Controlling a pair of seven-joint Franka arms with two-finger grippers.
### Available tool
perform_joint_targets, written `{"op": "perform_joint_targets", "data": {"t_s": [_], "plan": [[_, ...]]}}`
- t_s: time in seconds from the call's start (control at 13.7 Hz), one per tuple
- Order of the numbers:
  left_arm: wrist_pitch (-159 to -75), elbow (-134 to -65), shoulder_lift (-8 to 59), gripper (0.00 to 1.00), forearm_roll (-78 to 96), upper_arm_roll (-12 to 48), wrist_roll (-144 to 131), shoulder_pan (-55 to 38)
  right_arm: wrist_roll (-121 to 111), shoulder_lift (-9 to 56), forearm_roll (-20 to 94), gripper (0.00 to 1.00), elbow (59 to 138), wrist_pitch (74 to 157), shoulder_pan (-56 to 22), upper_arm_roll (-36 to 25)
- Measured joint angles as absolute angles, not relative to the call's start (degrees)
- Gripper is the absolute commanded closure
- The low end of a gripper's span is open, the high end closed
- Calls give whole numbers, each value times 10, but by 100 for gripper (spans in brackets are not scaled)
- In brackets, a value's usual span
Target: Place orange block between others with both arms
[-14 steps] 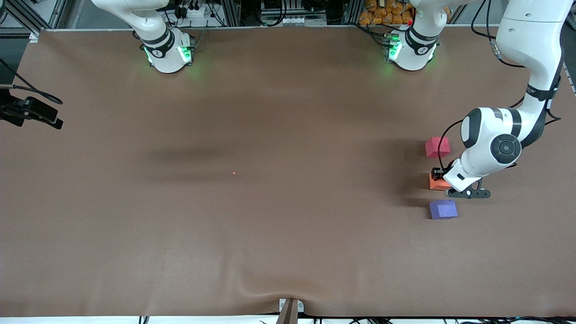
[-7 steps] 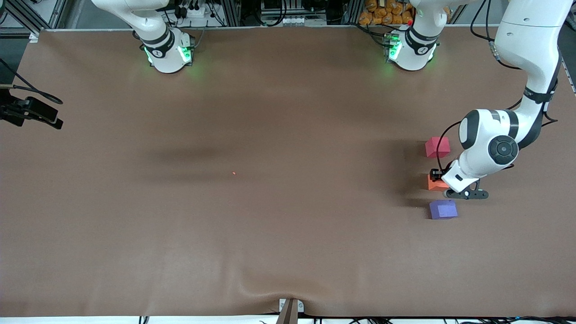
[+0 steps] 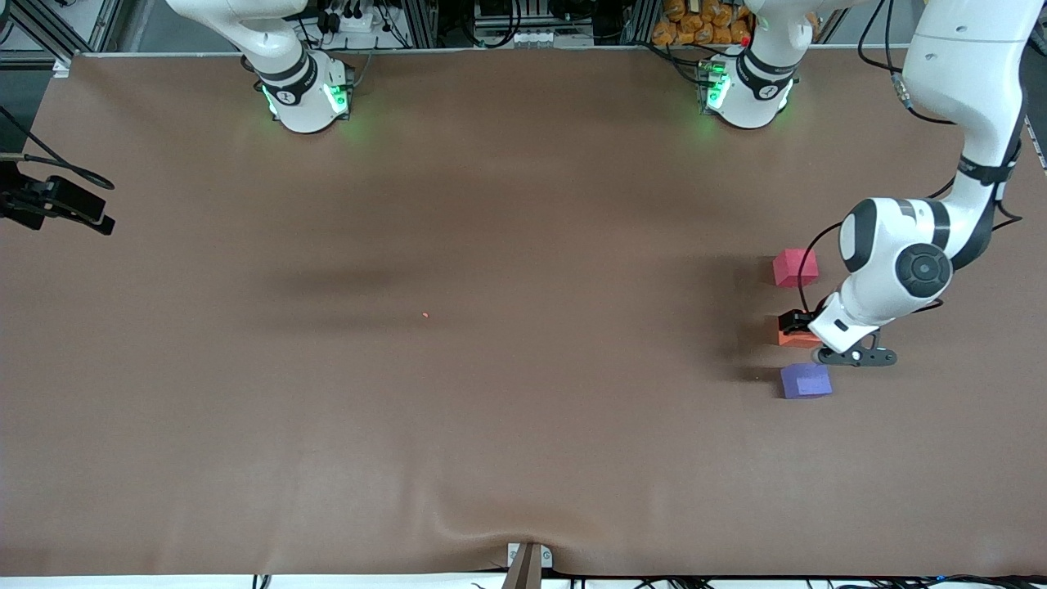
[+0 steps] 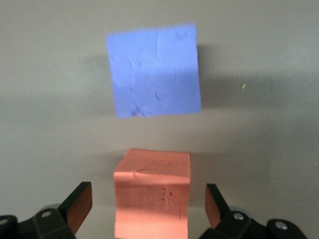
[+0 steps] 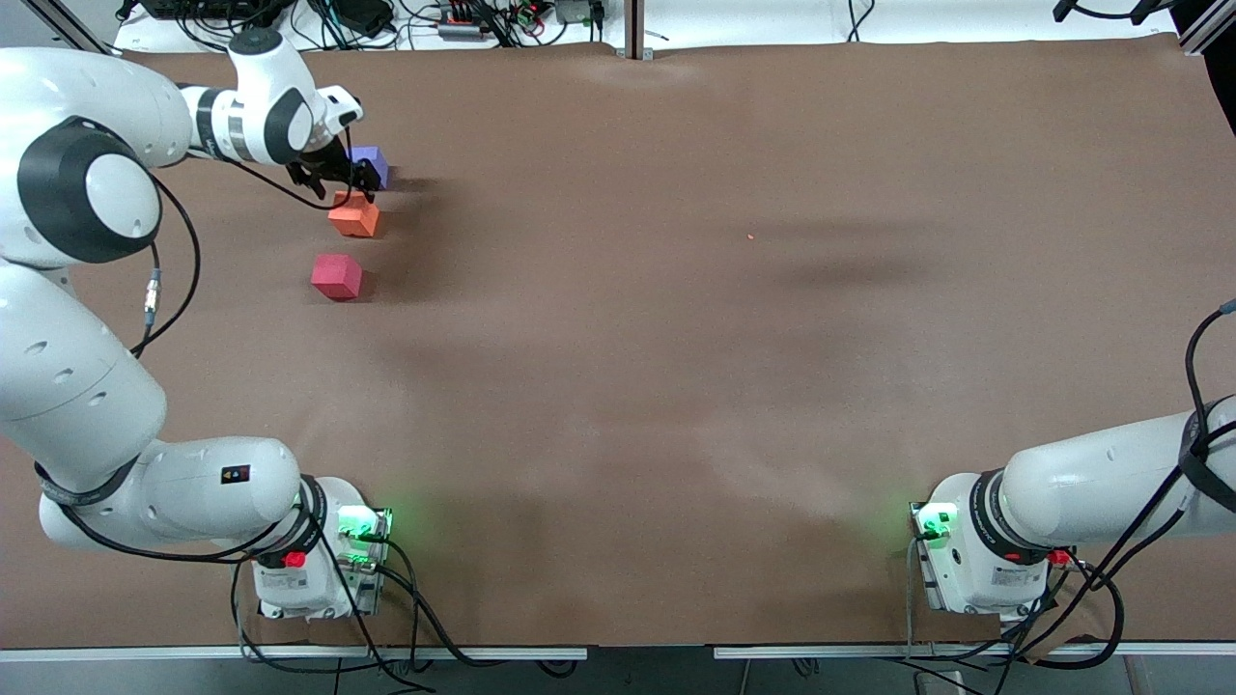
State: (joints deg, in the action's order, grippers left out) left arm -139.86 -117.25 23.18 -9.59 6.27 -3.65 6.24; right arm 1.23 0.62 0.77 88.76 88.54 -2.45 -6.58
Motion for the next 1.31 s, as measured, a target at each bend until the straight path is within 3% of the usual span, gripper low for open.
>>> {"op": "perform_joint_targets", "data": {"t_s": [0.36,0.58,0.88,1.31], "plan": [[-1286,-1118,164,0,-96,63,-37,63,12,6,8,0,888,885,-25,-66],[-1264,-1100,138,0,-96,66,-37,63,12,6,8,0,888,885,-25,-65],[-1235,-1086,112,0,-89,73,-38,62,12,6,8,0,888,885,-25,-64],[-1103,-996,100,0,-54,76,-38,62,12,6,8,0,888,885,-25,-64]]}}
